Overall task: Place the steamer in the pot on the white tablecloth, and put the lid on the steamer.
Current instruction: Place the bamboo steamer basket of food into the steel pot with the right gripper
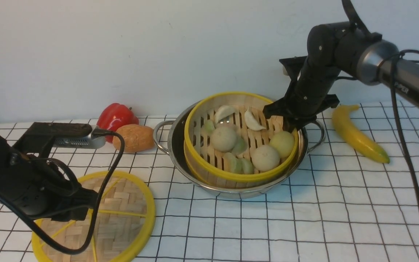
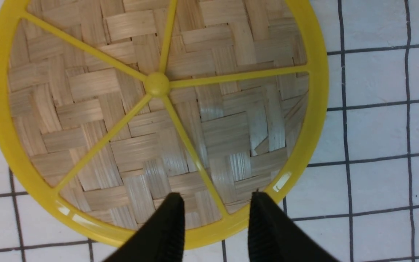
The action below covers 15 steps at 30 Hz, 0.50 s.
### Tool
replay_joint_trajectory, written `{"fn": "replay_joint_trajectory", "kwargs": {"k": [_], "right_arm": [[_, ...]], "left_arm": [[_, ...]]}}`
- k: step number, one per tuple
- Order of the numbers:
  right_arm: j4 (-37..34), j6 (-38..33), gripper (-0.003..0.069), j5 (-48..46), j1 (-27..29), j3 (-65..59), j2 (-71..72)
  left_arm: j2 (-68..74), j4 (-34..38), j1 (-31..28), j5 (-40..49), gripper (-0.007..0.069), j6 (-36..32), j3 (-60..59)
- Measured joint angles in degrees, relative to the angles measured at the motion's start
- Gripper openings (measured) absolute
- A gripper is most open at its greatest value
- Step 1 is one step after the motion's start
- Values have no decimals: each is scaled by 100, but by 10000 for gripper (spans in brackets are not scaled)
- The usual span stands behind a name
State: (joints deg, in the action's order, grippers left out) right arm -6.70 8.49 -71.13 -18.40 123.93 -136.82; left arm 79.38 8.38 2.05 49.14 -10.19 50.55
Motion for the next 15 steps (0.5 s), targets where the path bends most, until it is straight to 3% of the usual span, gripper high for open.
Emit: {"fn": "replay_joint_trajectory", "kwargs": {"k": [5, 12, 15], "right_arm": [[-95, 15, 136, 45, 0, 12, 0], [-164, 3, 340, 60, 0, 32, 24], [-195, 4, 381, 60, 0, 32, 51]], "left_arm": [[0, 0, 0, 0, 243, 0, 0], [0, 0, 0, -143, 243, 0, 0], [0, 0, 0, -258, 243, -7, 0]]}}
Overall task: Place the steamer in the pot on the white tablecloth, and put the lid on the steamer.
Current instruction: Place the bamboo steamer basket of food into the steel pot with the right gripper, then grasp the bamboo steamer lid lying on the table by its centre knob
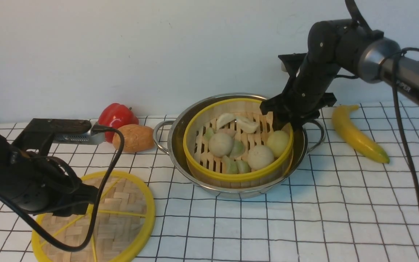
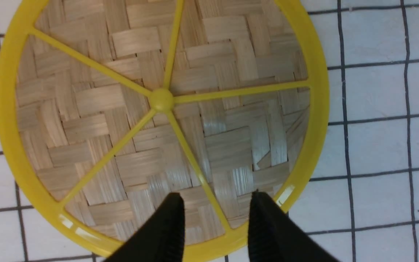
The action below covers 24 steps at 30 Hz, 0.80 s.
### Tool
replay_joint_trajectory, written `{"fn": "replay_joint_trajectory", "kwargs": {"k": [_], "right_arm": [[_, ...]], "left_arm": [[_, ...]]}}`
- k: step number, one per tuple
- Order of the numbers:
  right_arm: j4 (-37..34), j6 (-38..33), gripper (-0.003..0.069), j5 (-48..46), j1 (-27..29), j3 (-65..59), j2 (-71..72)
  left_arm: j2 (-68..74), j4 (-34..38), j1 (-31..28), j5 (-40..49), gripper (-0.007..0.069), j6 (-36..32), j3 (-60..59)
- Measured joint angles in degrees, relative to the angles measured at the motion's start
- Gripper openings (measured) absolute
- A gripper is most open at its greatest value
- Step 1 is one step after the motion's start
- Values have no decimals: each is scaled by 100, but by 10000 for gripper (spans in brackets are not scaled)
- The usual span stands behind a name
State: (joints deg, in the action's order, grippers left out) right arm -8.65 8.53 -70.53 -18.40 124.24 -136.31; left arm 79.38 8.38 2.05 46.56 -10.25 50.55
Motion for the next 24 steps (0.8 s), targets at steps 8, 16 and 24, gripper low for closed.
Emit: {"fn": "replay_joint_trajectory", "kwargs": {"k": [8, 16, 24], "right_arm": [[432, 0, 428, -9, 0, 138, 748], [244, -9, 429, -9, 0, 149, 2307], [-445, -435, 429, 11, 0, 156, 4430]], "left_arm": [[7, 64, 0, -515, 243, -7, 0], [348, 154, 0, -799, 243, -7, 0], [989, 75, 0, -1079, 243, -7, 0]]}}
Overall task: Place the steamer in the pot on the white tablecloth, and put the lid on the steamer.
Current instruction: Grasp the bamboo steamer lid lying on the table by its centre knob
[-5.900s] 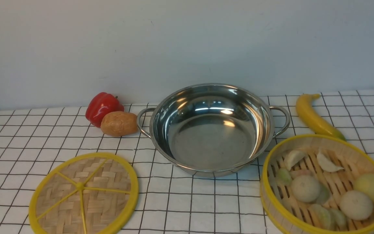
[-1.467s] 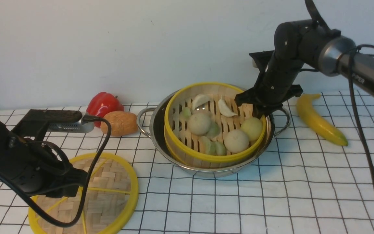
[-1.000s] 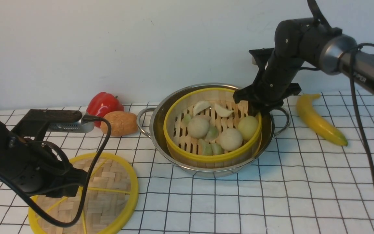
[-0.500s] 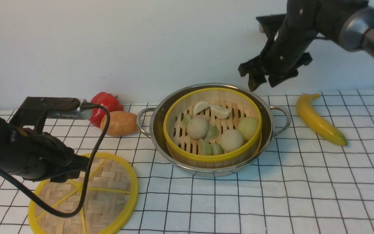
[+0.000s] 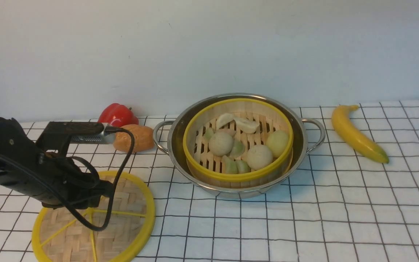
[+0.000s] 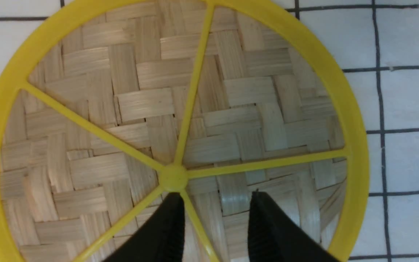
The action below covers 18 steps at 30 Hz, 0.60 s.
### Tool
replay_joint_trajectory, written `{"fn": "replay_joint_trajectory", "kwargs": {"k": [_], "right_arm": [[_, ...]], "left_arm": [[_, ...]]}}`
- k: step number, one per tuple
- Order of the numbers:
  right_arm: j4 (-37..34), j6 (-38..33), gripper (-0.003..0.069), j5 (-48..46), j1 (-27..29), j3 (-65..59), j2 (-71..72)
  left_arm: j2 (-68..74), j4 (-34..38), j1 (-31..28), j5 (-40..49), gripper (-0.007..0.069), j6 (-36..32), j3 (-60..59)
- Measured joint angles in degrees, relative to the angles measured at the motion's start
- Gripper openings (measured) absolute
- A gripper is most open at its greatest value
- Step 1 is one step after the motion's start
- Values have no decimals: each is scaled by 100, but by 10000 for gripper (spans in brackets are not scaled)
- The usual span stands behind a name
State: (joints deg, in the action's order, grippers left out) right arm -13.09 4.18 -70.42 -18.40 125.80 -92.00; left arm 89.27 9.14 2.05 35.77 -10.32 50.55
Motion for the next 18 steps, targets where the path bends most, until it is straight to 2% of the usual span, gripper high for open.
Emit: {"fn": "replay_joint_trajectory", "kwargs": {"k": [7, 18], "right_arm": [[-15, -154, 429, 12, 0, -27, 1320], [-15, -276, 429, -12, 0, -1576, 2891]], "left_arm": [[100, -488, 0, -13, 243, 147, 0], [100, -553, 0, -441, 243, 209, 0]]}}
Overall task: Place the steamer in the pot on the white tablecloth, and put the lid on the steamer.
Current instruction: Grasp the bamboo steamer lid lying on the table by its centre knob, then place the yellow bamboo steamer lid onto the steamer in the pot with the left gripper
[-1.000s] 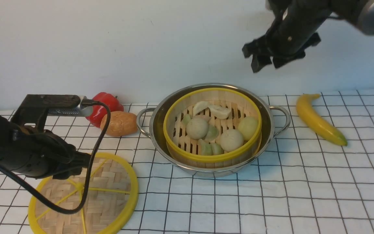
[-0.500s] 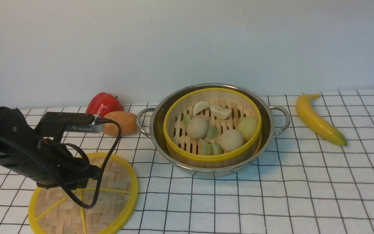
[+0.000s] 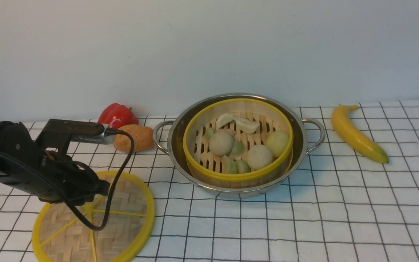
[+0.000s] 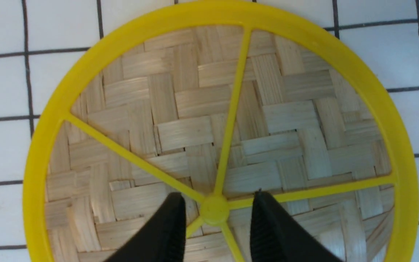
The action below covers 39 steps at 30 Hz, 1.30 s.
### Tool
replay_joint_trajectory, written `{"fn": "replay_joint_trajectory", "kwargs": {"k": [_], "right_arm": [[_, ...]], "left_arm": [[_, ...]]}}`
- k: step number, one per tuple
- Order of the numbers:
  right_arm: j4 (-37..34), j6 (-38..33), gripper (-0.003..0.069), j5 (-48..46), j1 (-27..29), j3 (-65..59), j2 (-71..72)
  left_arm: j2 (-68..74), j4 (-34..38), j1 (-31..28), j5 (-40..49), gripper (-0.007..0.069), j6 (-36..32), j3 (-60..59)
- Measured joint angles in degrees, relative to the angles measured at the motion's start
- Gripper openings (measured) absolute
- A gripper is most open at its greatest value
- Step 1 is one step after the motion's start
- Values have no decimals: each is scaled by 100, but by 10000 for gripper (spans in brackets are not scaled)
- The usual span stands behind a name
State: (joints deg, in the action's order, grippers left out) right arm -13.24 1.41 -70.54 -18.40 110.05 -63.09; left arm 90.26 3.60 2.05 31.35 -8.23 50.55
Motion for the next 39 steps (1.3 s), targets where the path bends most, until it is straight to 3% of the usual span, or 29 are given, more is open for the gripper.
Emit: {"fn": "replay_joint_trajectory", "kwargs": {"k": [17, 20, 22, 23, 31, 34, 39], "right_arm": [[-69, -17, 429, -20, 0, -426, 763], [-87, -17, 429, -20, 0, -426, 763], [-99, -17, 429, -20, 0, -426, 763], [-99, -17, 429, -20, 0, -426, 763], [-109, -17, 429, -20, 0, -427, 763], [-121, 6, 429, -20, 0, -427, 763], [-128, 116, 429, -20, 0, -445, 763]], "left_arm": [[731, -13, 0, -148, 237, 19, 0], [736, -42, 0, -148, 204, 95, 7], [738, -215, 0, -8, 124, 215, 126], [745, -236, 0, 42, 121, 222, 140], [816, -1201, 6, 2079, 117, 702, 1681], [816, -1056, 118, 2577, 117, 698, 2631], [932, -326, 786, 2388, 117, 306, 3745]]}}
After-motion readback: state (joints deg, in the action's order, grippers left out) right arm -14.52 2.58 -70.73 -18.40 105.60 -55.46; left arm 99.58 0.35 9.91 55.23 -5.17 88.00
